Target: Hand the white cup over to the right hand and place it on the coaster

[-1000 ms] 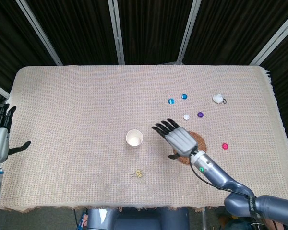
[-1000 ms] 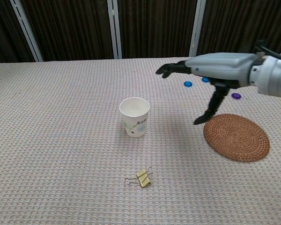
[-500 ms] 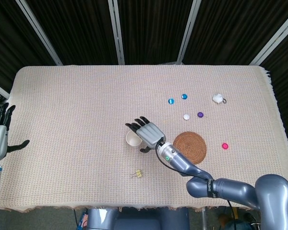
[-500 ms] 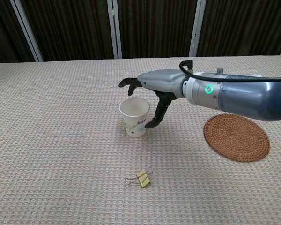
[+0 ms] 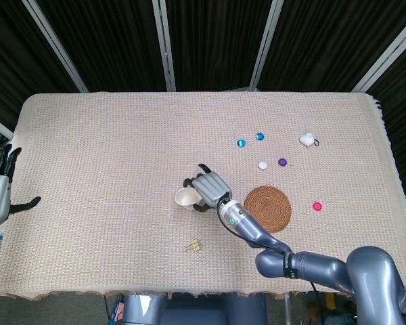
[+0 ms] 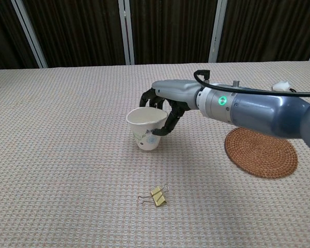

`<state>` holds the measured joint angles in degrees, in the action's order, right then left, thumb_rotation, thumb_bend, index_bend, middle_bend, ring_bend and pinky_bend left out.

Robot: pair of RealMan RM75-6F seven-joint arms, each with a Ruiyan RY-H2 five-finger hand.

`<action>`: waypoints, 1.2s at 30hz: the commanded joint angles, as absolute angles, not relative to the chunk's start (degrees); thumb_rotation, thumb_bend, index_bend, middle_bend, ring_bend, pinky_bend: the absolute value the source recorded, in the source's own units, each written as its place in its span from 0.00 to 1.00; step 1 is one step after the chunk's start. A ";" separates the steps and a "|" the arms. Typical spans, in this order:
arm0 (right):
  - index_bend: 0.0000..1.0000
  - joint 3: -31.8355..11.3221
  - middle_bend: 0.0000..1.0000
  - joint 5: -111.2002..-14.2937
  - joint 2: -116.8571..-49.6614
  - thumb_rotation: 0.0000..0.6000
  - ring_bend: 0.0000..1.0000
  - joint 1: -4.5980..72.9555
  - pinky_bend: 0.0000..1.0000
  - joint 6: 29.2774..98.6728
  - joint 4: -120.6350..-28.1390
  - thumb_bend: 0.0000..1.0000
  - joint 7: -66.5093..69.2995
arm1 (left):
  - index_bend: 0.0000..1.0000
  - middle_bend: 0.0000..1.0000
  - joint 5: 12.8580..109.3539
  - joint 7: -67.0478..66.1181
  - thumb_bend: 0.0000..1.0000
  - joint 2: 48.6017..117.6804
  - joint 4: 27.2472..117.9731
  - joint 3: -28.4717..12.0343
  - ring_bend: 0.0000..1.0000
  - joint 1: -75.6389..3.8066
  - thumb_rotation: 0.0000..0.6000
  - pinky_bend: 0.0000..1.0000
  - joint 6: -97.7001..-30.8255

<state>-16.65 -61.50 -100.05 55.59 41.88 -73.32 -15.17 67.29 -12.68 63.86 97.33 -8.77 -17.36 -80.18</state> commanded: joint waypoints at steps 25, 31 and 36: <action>0.31 -6.28 0.43 -67.24 -75.84 1.00 0.32 36.88 0.08 53.03 -90.22 0.25 -5.83 | 0.00 0.00 69.90 -14.45 0.00 64.65 98.49 -8.03 0.00 -17.17 1.00 0.00 -78.89; 0.31 -4.88 0.43 -71.46 -76.77 1.00 0.32 35.33 0.08 54.58 -86.51 0.25 -2.52 | 0.00 0.00 69.89 -15.04 0.00 65.06 98.30 -8.04 0.00 -17.18 1.00 0.00 -78.66; 0.30 -4.72 0.43 -72.17 -77.02 1.00 0.32 34.84 0.08 54.61 -85.22 0.25 -0.77 | 0.00 0.00 69.74 -15.19 0.00 65.15 98.18 -8.15 0.00 -17.15 1.00 0.00 -78.56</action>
<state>-4.80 -72.02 -76.95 34.98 54.61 -85.41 -0.99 69.73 -15.20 65.16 98.17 -8.15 -17.15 -78.54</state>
